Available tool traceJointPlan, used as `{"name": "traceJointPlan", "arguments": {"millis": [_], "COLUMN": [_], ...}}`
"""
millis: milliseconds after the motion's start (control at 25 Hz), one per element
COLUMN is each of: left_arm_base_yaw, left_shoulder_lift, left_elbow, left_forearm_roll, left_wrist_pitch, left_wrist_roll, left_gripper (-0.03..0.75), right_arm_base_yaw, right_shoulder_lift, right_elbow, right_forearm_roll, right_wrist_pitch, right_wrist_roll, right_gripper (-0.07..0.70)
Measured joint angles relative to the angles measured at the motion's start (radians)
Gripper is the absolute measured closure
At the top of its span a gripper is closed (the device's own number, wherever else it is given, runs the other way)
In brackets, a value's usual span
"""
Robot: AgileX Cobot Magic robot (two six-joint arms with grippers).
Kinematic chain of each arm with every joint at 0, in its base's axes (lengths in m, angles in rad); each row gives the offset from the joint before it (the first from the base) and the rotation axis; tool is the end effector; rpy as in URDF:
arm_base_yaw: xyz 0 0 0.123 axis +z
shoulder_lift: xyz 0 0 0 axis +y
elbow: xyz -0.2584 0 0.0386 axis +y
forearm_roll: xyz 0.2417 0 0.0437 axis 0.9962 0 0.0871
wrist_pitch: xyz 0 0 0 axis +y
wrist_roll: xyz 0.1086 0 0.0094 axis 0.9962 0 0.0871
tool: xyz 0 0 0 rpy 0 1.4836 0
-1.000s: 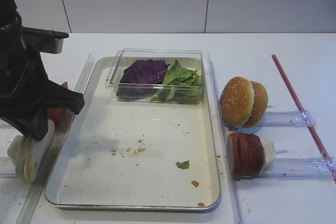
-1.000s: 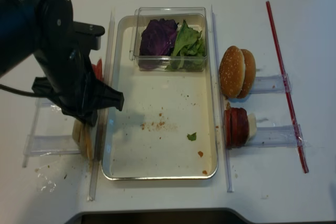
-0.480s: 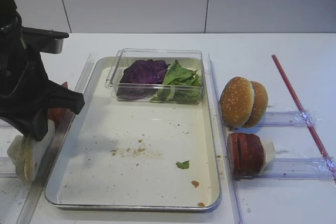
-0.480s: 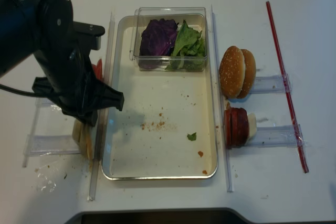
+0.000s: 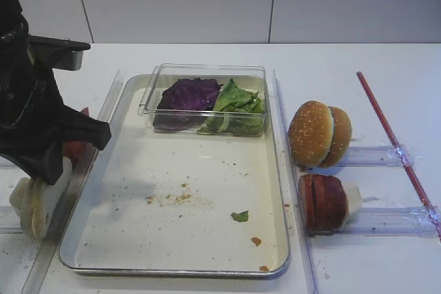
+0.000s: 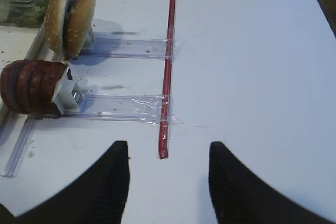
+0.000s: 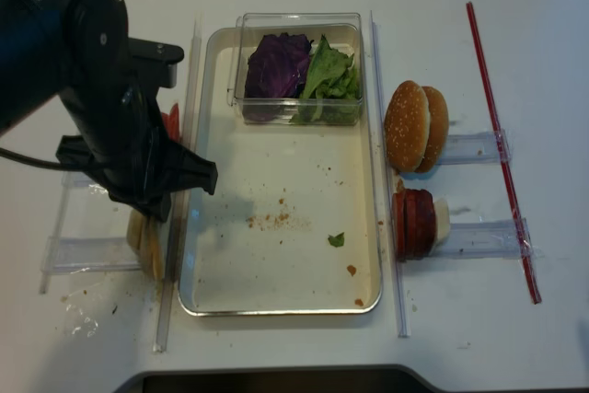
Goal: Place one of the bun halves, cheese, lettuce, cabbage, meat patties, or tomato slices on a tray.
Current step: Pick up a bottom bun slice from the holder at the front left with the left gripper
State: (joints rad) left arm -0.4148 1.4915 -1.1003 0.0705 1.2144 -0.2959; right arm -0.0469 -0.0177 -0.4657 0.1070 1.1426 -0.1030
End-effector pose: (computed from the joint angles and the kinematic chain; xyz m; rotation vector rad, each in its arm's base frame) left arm 0.2443 -0.0997 0.2233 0.2173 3.0608 0.0680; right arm 0.0264 0.0094 0.2494 -0.0692 2.1368 0.0424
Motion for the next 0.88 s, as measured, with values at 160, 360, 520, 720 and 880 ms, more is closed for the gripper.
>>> {"name": "traceJointPlan", "arguments": {"millis": [160,360,520,720,880], "left_arm_base_yaw": [0.0,0.0,0.0,0.0,0.0], "left_shoulder_lift": [0.0,-0.015,-0.028,-0.06,-0.076], "left_elbow": [0.0,0.0,0.0,0.0,0.0], "left_forearm_roll": [0.0,0.0,0.001,0.009,0.013], "left_wrist_pitch": [0.0,0.002,0.003,0.007,0.012], "left_wrist_roll": [0.0,-0.004,-0.006,-0.017,-0.023], "left_gripper": [0.659,0.659,0.66,0.661,0.661], "right_arm_base_yaw": [0.0,0.0,0.0,0.0,0.0], "right_shoulder_lift": [0.0,0.0,0.0,0.0,0.0], "right_elbow": [0.0,0.0,0.0,0.0,0.0], "right_forearm_roll": [0.0,0.0,0.0,0.0,0.0], "right_wrist_pitch": [0.0,0.0,0.0,0.0,0.0], "right_wrist_roll": [0.0,0.0,0.0,0.0,0.0], "right_gripper": [0.249,0.249,0.249,0.249,0.249]}}
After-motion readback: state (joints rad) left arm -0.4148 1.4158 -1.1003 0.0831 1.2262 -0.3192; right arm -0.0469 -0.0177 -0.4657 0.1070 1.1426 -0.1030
